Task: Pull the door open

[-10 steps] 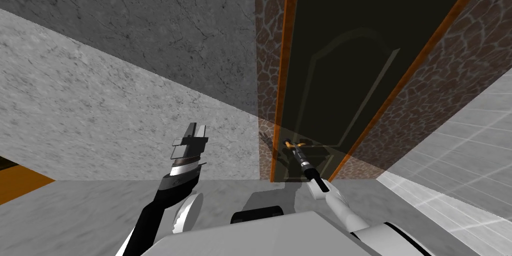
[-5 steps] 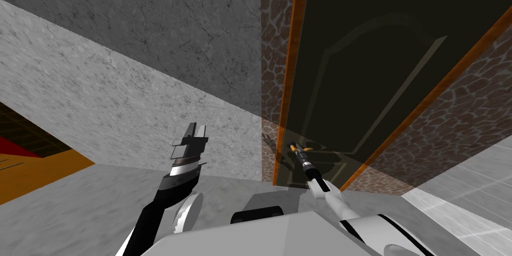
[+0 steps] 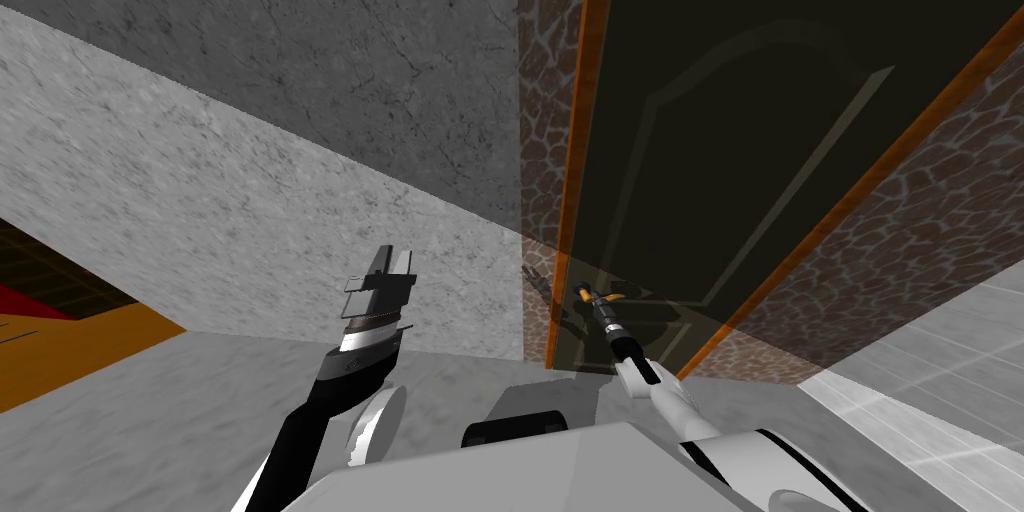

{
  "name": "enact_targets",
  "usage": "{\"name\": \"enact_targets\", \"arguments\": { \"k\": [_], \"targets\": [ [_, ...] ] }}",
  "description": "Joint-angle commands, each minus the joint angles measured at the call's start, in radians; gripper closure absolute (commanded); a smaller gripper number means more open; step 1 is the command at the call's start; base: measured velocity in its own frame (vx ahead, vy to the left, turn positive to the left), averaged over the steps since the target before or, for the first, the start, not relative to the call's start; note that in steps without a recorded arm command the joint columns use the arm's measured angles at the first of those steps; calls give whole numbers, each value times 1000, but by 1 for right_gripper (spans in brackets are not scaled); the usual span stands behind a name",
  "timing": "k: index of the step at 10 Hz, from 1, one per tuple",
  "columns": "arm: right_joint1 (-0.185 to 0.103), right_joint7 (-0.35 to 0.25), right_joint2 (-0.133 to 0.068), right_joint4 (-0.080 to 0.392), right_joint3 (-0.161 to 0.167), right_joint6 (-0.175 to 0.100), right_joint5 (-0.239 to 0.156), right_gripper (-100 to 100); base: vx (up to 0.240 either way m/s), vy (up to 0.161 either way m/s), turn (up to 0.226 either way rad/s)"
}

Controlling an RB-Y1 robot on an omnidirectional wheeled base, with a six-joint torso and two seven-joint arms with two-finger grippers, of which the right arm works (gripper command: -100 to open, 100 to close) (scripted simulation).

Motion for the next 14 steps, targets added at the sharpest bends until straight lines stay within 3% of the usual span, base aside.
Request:
{"name": "enact_targets", "arguments": {
  "k": [1, 9, 11, 12, 13, 14],
  "targets": [
    [-1, 1, 0, -1, 1, -2, 1, 100, 0, 0, 0],
    [33, -102, -59, -21, 88, -47, 44, 100, -181, -67, 96],
    [39, -120, -69, -24, 103, -55, 51, 100, -176, -42, 66],
    [39, -115, -64, -26, 100, -49, 49, 100, -82, -24, 19],
    [56, -137, -79, -29, 119, -73, 56, 100, -124, -35, 92],
    [60, -142, -83, -31, 124, -80, 58, 100, -184, -64, 92]
  ]
}}
